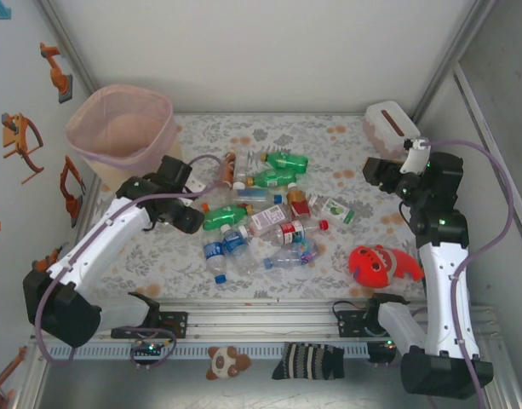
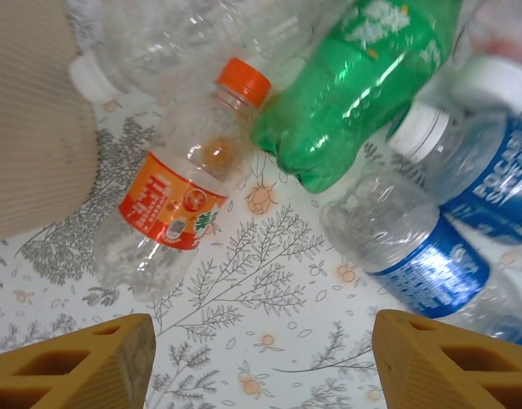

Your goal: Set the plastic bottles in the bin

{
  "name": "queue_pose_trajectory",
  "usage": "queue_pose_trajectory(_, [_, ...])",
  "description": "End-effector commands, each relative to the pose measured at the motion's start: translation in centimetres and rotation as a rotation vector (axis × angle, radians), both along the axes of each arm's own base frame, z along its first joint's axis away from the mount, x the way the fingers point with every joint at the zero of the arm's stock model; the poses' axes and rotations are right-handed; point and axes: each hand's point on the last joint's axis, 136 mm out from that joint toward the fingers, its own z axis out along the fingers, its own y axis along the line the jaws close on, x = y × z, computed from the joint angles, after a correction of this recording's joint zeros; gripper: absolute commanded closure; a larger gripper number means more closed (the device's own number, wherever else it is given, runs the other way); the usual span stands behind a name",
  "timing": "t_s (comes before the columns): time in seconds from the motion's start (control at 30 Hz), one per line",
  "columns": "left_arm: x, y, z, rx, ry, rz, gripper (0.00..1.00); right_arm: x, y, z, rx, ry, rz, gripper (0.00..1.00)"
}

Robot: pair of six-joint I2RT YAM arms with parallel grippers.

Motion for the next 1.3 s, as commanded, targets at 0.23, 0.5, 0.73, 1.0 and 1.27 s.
queue_pose_trajectory(0.23, [2.8, 1.0, -4.2, 0.196, -0.006, -0.243, 0.31, -0.2, 0.0, 0.0, -0.018, -0.01, 0.01, 0.33])
queue_pose_trajectory(0.5, [5.9, 2.3, -6.5, 0.244, 0.03, -0.216, 0.27, -0.1, -0.1, -0.2, -0.029, -0.005, 0.003, 0.33])
queue_pose_trajectory(0.73, [7.3, 2.7, -8.5, 0.268, 0.072, -0.21, 0.25, 0.3, -0.2, -0.7, -0.032, 0.007, 0.0, 0.33])
queue_pose_trajectory(1.0, [7.2, 2.9, -10.4, 0.253, 0.134, -0.193, 0.24, 0.5, -0.4, -1.3, -0.041, 0.019, -0.003, 0.33])
queue_pose_trajectory(1.27, [6.4, 2.9, -12.2, 0.253, 0.214, -0.186, 0.26, 0.8, -0.4, -2.1, -0.039, 0.031, -0.001, 0.33])
